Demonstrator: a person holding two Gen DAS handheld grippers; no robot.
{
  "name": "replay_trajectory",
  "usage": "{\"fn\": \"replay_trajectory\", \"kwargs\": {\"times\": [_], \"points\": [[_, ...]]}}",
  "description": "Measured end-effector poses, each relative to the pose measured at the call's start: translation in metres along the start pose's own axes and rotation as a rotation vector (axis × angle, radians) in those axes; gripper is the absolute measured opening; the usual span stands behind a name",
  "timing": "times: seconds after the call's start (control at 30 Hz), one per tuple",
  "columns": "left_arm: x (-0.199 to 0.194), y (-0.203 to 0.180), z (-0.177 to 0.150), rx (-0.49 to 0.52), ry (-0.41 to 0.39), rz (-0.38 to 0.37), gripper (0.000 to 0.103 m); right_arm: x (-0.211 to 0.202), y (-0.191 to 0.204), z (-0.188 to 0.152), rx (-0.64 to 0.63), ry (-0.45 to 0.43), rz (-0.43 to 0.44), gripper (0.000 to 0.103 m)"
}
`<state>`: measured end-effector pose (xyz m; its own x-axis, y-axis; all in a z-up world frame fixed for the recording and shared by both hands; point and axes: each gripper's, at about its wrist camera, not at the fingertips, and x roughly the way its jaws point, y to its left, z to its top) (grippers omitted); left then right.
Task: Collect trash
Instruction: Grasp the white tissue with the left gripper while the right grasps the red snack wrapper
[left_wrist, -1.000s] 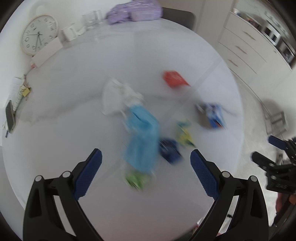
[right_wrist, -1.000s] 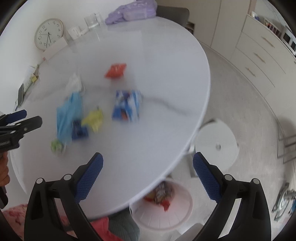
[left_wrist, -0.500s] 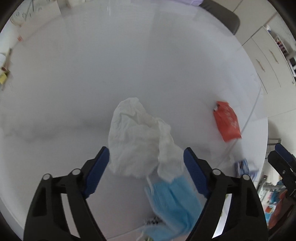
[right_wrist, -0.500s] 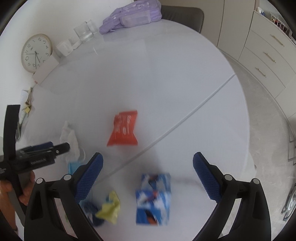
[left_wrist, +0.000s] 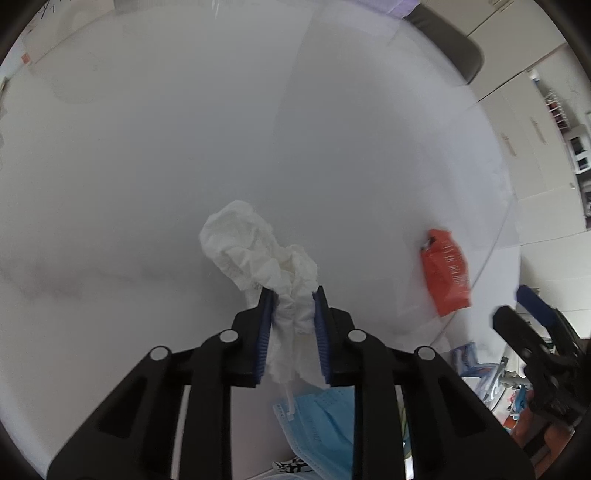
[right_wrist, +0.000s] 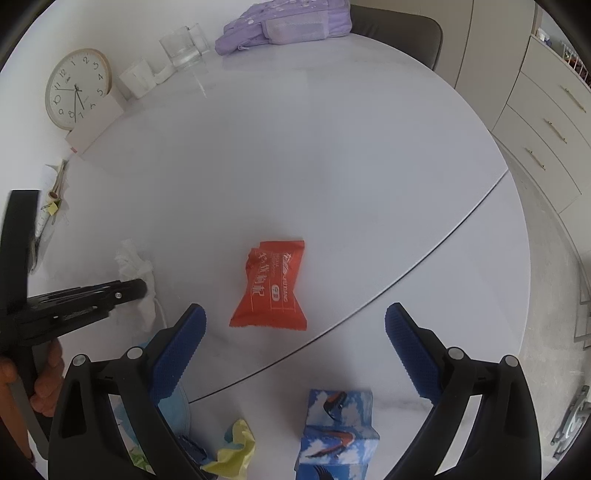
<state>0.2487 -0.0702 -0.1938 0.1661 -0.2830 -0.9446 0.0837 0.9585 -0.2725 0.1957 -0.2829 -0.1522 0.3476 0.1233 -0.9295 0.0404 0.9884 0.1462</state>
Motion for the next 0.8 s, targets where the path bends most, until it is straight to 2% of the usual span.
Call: {"fn": "replay_trajectory", "kwargs": {"times": [0.1, 0.17, 0.27, 0.37, 0.43, 0.5, 0.67, 0.8], "points": [[-0.014, -0.004, -0.006, 0.029, -0.045, -0.066, 0.021, 0.006, 0.004, 0.003, -0.011, 0.013, 0.021, 0.088], [-0.022, -0.003, -0.009, 0.041, -0.063, -0.094, 0.021, 0.012, 0.008, 0.006, -0.021, 0.019, 0.023, 0.088], [-0.036, 0.000, -0.017, 0.042, -0.091, -0.126, 0.021, 0.026, 0.017, 0.011, -0.041, 0.026, -0.020, 0.087], [-0.047, 0.008, -0.018, 0.019, -0.130, -0.151, 0.021, 0.041, 0.024, 0.014, -0.061, 0.048, -0.058, 0.079], [-0.057, 0.008, -0.025, 0.025, -0.163, -0.123, 0.021, 0.051, 0.028, 0.015, -0.071, 0.073, -0.081, 0.067], [-0.063, 0.006, -0.029, 0.037, -0.177, -0.084, 0.021, 0.057, 0.029, 0.014, -0.065, 0.091, -0.082, 0.045], [-0.070, -0.002, -0.042, 0.075, -0.181, 0.007, 0.021, 0.046, 0.026, 0.013, -0.037, 0.070, -0.044, 0.041], [-0.084, -0.001, -0.051, 0.099, -0.180, 0.021, 0.021, 0.015, 0.022, 0.010, -0.037, 0.028, -0.028, 0.041]]}}
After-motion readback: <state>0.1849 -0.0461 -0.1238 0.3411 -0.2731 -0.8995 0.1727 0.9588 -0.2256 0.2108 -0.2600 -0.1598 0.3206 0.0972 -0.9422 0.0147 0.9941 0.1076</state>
